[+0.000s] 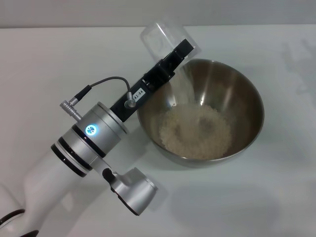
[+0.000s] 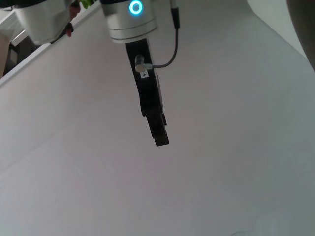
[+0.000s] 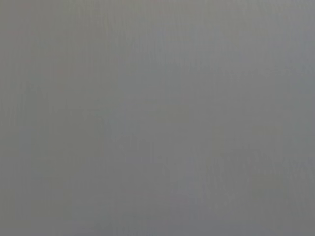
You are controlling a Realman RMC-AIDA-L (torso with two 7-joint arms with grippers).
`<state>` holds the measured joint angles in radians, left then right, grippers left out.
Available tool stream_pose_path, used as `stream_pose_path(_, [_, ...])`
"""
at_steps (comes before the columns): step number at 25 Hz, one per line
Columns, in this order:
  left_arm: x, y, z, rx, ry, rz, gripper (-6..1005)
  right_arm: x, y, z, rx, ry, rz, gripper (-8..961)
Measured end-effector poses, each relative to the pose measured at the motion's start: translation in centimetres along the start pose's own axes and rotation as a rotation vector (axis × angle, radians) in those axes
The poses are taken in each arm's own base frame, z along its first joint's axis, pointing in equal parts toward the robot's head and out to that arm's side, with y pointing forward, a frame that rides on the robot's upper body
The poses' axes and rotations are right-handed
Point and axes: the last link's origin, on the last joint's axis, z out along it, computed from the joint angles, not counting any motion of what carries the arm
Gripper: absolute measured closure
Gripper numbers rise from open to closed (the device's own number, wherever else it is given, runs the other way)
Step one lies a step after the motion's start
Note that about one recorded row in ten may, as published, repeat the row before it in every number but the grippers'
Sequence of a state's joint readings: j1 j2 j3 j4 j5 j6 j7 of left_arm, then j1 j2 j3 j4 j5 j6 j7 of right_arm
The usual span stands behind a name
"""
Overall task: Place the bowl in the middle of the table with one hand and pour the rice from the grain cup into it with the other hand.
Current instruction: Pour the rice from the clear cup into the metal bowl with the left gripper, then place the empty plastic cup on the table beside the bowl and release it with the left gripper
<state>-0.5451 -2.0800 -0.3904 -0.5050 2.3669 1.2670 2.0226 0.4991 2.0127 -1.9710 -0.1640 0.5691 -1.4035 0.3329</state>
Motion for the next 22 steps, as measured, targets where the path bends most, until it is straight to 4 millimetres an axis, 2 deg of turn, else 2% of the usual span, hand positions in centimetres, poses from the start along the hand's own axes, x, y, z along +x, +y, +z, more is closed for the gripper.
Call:
stream_pose_path(7, [0.2,-0.2,0.1,0.002,-0.003,0.034,945,-0.1,-0.2,0.1,-0.001,-0.002,-0.005,405])
stream_pose_path(13, [0.8,-0.6,0.5,0.0,0.01,-0.064,939,-0.2,-0.2,0.2,-0.002,-0.003,-0.006,406])
stream_pose_path(17, [1.0,-1.0,0.6,0.008,-0.002,-0.221,936,-0.2,-0.2,0.2,-0.002,-0.004,-0.005,406])
stream_pose_path(18, [1.0,-1.2,0.6,0.015,-0.015,-0.343,935,-0.2,-0.2,0.2,-0.002,-0.004,-0.005,407])
stream_pose_path(19, [1.0,-1.2,0.6,0.015,-0.015,-0.343,934,-0.2,-0.2,0.2,-0.002,-0.005,-0.005,407])
stream_pose_path(22, [0.2,-1.2,0.8,0.024,-0.059,-0.563,931,-0.2,-0.1,0.2,-0.003,-0.006,-0.004,406])
